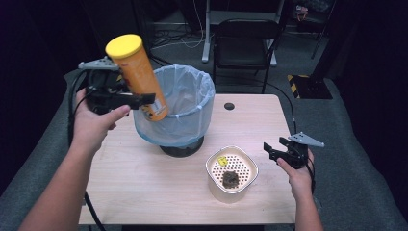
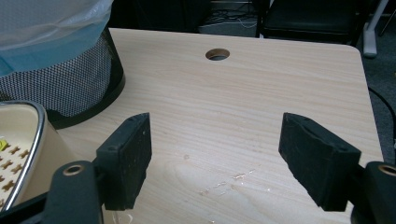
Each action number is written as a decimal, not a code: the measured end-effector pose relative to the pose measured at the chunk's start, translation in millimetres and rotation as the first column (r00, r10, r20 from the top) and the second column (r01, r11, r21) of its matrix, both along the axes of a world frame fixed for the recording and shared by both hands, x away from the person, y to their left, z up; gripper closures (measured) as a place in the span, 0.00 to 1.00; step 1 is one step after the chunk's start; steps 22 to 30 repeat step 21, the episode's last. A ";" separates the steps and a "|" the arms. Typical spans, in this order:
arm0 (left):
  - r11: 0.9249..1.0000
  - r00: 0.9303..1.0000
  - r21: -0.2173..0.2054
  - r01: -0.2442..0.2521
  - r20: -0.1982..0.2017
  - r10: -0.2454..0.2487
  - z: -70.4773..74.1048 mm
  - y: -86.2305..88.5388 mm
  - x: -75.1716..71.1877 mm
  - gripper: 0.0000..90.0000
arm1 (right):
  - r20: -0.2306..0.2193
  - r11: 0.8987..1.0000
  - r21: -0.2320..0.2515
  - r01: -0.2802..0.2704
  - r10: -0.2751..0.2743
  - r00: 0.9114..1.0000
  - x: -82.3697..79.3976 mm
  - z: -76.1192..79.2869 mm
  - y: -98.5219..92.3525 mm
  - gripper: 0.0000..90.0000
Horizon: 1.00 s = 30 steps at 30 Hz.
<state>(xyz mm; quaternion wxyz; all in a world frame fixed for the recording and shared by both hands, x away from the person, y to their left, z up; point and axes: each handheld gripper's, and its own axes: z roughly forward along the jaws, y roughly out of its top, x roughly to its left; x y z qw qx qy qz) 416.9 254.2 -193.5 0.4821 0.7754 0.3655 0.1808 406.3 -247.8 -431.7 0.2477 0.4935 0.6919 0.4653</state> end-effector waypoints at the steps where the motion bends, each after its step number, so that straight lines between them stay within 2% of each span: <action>1: 1.000 1.000 0.000 0.000 0.000 0.000 0.0 0.0 0.0 0.27 | 0.000 1.000 0.000 0.000 0.000 1.000 0.0 0.0 0.0 0.28; 3: 1.000 1.000 0.016 -0.010 0.024 0.010 -2.4 -11.2 11.8 0.27 | -0.001 1.000 0.000 0.000 0.000 1.000 0.6 -1.0 -1.2 0.28; 4: 1.000 0.999 0.016 -0.026 0.027 0.025 -7.4 -17.6 22.3 0.27 | -0.003 1.000 0.002 0.002 -0.002 1.000 0.8 -1.5 -2.2 0.28; 5: 1.000 0.999 0.016 -0.026 0.027 0.025 -7.4 -17.6 22.3 0.27 | -0.003 1.000 0.002 0.002 -0.002 1.000 0.8 -1.5 -2.2 0.28; 6: 0.999 0.999 0.013 -0.030 0.015 0.030 -15.8 -22.6 34.8 0.27 | -0.002 1.000 0.005 0.001 -0.001 1.000 1.1 -1.9 -2.6 0.28; 7: 0.999 0.999 0.013 -0.030 0.015 0.030 -15.8 -22.6 34.8 0.27 | -0.002 1.000 0.005 0.001 -0.001 1.000 1.1 -1.9 -2.6 0.28; 8: 0.998 0.999 0.016 -0.054 0.000 0.054 -27.3 -26.1 45.9 0.27 | -0.010 1.000 0.014 0.002 -0.002 1.000 1.1 -2.6 -1.6 0.28; 9: 0.998 0.999 0.016 -0.054 0.000 0.054 -27.3 -26.1 45.9 0.27 | -0.010 1.000 0.014 0.002 -0.002 1.000 1.1 -2.6 -1.6 0.28; 10: 0.998 0.998 0.022 -0.059 -0.035 0.060 -39.1 -27.4 55.0 0.27 | -0.009 1.000 0.001 0.001 -0.001 1.000 1.8 -3.8 -1.0 0.28; 11: 0.997 0.996 0.029 -0.072 -0.045 0.073 -45.0 -28.2 58.2 0.26 | -0.012 1.000 0.004 -0.003 0.003 1.000 2.0 -4.2 -0.4 0.28; 12: 0.997 0.996 0.029 -0.072 -0.045 0.073 -45.0 -28.2 58.2 0.26 | -0.012 1.000 0.004 -0.007 0.007 1.000 2.3 -4.6 0.2 0.28; 13: 0.996 0.993 0.047 -0.079 -0.079 0.082 -55.5 -28.7 63.4 0.26 | -0.011 1.000 -0.002 -0.007 0.006 1.000 2.6 -4.8 0.3 0.28; 15: 0.995 0.992 0.043 -0.089 -0.084 0.092 -61.0 -28.2 64.9 0.22 | -0.010 1.000 0.003 -0.008 0.008 1.000 2.6 -4.3 0.2 0.28; 17: 0.993 0.988 0.013 -0.118 -0.096 0.119 -68.8 -22.3 66.9 0.18 | -0.009 1.000 0.002 -0.003 0.003 1.000 2.2 -3.9 -0.5 0.28; 19: 0.993 0.988 0.011 -0.115 -0.106 0.116 -70.8 -19.0 66.7 0.12 | -0.007 1.000 0.008 -0.001 0.001 1.000 1.7 -3.3 -0.4 0.28; 30: 0.993 0.987 0.010 -0.121 -0.105 0.122 -71.4 -16.4 64.7 0.13 | -0.003 1.000 0.013 -0.007 0.007 1.000 1.6 -3.0 0.2 0.28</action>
